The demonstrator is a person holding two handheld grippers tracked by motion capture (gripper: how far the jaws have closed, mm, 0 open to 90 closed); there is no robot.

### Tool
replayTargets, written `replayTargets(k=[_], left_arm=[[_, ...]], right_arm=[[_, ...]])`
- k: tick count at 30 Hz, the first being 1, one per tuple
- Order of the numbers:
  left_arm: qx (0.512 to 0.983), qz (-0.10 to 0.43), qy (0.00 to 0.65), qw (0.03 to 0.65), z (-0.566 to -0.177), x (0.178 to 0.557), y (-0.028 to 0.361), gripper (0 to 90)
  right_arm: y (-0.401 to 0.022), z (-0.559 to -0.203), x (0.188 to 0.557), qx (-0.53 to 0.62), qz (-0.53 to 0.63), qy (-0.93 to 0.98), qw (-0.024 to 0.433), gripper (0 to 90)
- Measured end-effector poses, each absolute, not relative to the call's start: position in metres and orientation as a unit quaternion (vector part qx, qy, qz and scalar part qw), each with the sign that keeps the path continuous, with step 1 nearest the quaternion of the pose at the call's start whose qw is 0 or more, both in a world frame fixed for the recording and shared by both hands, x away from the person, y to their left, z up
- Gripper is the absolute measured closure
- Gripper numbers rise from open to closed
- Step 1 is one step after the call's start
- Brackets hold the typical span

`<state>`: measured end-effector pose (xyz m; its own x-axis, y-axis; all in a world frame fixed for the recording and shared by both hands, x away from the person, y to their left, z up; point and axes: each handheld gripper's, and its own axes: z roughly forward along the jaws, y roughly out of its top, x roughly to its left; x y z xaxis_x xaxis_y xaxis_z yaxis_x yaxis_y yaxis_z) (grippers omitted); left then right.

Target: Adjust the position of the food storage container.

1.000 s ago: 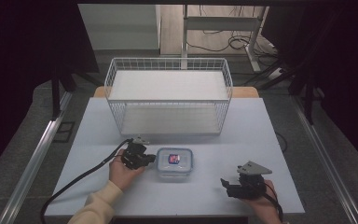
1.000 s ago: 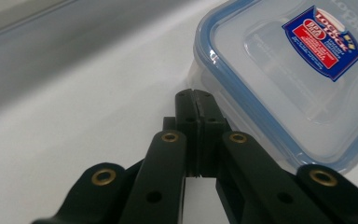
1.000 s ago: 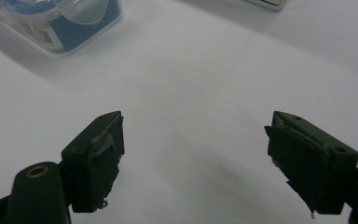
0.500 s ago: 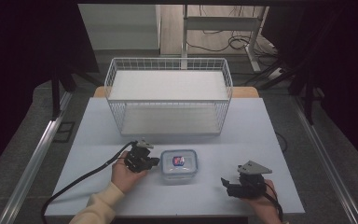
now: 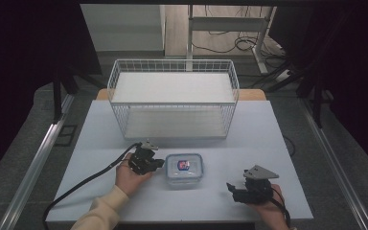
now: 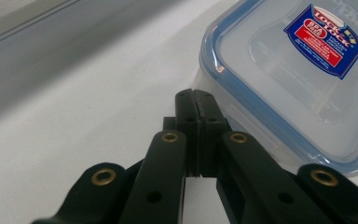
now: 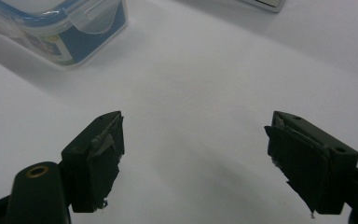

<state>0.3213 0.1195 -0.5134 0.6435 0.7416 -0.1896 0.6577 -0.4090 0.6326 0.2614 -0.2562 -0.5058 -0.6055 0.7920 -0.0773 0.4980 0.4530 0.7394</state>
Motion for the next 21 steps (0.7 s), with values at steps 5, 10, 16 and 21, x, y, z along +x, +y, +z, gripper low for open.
replayTargets(k=[5, 10, 16, 21], left_arm=[[0.841, 0.091, 0.409, 0.342, -0.504, 0.312, 0.125, 88.1], [0.832, 0.103, 0.399, 0.372, -0.49, 0.29, 0.144, 79.7], [0.806, 0.092, 0.427, 0.4, -0.485, 0.27, 0.159, 41.2], [0.801, 0.092, 0.432, 0.404, -0.485, 0.265, 0.157, 27.1]], right_arm=[[-0.258, -0.505, 0.261, 0.391, 0.349, 0.825, 0.213, 18.9], [-0.258, -0.503, 0.26, 0.385, 0.356, 0.825, 0.211, 18.9], [-0.257, -0.503, 0.26, 0.38, 0.365, 0.823, 0.21, 18.8], [-0.256, -0.503, 0.259, 0.38, 0.374, 0.823, 0.199, 18.7]])
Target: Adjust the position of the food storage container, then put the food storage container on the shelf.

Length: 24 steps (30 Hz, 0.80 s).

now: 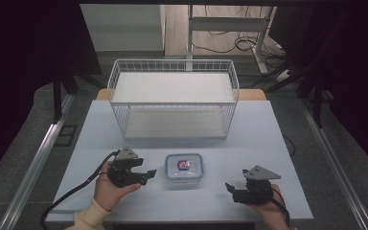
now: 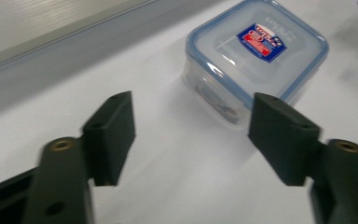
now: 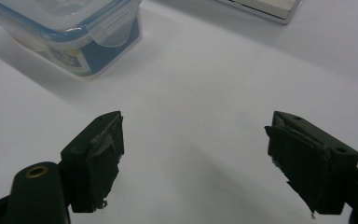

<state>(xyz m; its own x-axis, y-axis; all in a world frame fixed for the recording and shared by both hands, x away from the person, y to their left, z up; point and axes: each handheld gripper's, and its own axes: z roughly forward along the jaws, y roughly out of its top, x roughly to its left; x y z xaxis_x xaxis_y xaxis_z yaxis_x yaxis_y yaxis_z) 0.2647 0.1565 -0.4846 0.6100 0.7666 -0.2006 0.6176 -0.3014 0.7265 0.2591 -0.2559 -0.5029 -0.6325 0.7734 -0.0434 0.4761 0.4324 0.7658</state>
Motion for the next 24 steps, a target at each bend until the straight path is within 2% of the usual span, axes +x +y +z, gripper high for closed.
replayTargets(k=[18, 24], left_arm=[[0.797, 0.058, 0.431, 0.419, -0.4861, 0.2617, 0.1538, 21.2], [0.787, 0.023, 0.435, 0.437, -0.4827, 0.2552, 0.1535, 18.5]], right_arm=[[-0.2592, -0.4999, 0.2598, 0.397, 0.413, 0.805, 0.157, 19.2], [-0.2546, -0.4965, 0.2614, 0.409, 0.426, 0.798, 0.119, 18.6]])
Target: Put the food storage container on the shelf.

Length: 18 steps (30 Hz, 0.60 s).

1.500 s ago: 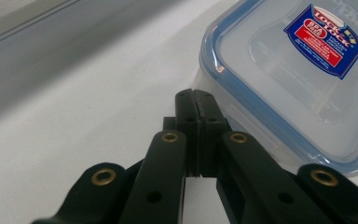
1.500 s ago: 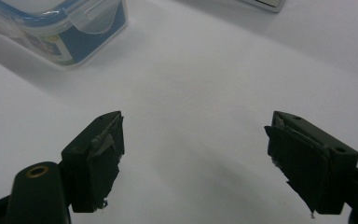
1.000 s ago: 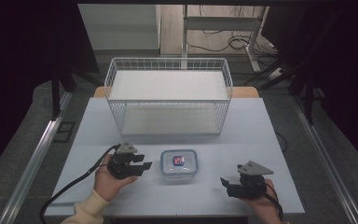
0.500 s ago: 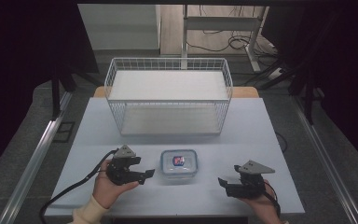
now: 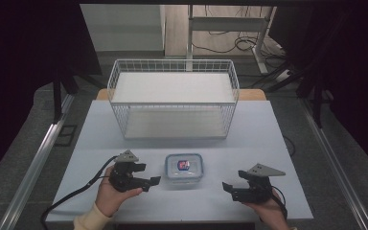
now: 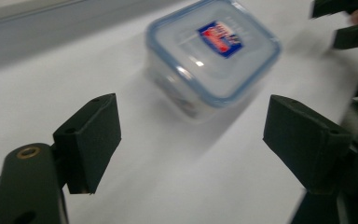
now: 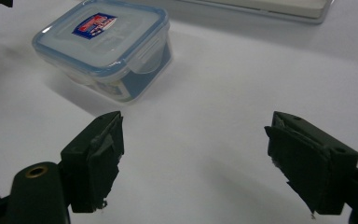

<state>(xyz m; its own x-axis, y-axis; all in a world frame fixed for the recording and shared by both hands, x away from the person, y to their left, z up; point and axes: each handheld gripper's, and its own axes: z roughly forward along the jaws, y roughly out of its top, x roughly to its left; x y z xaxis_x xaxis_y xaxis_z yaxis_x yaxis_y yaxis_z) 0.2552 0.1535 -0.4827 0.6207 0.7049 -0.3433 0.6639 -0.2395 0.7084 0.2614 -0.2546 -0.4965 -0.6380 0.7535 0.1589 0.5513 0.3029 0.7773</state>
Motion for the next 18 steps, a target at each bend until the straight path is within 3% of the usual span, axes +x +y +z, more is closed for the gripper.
replayTargets(k=[5, 8, 18], left_arm=[[0.778, 0.022, 0.448, 0.439, -0.484, 0.258, 0.157, 14.5], [0.764, -0.009, 0.458, 0.454, -0.487, 0.262, 0.161, 13.1], [0.742, -0.028, 0.474, 0.474, -0.487, 0.273, 0.164, 14.2]], right_arm=[[-0.252, -0.494, 0.263, 0.408, 0.43, 0.799, 0.097, 18.3], [-0.251, -0.492, 0.264, 0.409, 0.433, 0.799, 0.087, 17.7], [-0.244, -0.49, 0.277, 0.427, 0.444, 0.786, 0.044, 16.0]])
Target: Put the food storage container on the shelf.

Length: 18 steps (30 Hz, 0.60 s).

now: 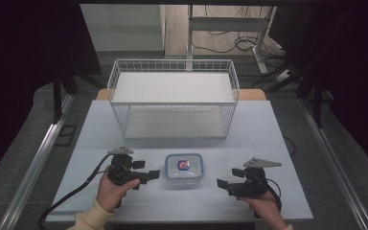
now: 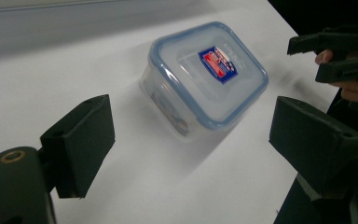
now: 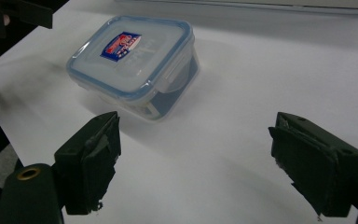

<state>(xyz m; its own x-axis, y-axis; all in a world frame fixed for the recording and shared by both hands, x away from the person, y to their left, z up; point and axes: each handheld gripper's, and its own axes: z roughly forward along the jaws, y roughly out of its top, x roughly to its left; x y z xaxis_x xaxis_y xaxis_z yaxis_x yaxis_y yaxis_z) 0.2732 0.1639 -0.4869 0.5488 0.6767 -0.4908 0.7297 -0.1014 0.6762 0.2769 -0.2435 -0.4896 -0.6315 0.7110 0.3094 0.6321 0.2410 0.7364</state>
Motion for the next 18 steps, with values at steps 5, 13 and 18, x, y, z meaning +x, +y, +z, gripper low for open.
replayTargets(k=[5, 13, 18], left_arm=[[0.73, -0.053, 0.481, 0.483, -0.49, 0.281, 0.161, 15.6], [0.727, -0.069, 0.486, 0.48, -0.494, 0.297, 0.149, 17.0], [0.711, -0.104, 0.502, 0.481, -0.506, 0.312, 0.144, 18.9]], right_arm=[[-0.236, -0.49, 0.286, 0.436, 0.444, 0.783, 0.024, 15.8], [-0.213, -0.489, 0.303, 0.438, 0.439, 0.785, -0.001, 15.8], [-0.196, -0.494, 0.321, 0.451, 0.431, 0.781, -0.036, 15.8]])
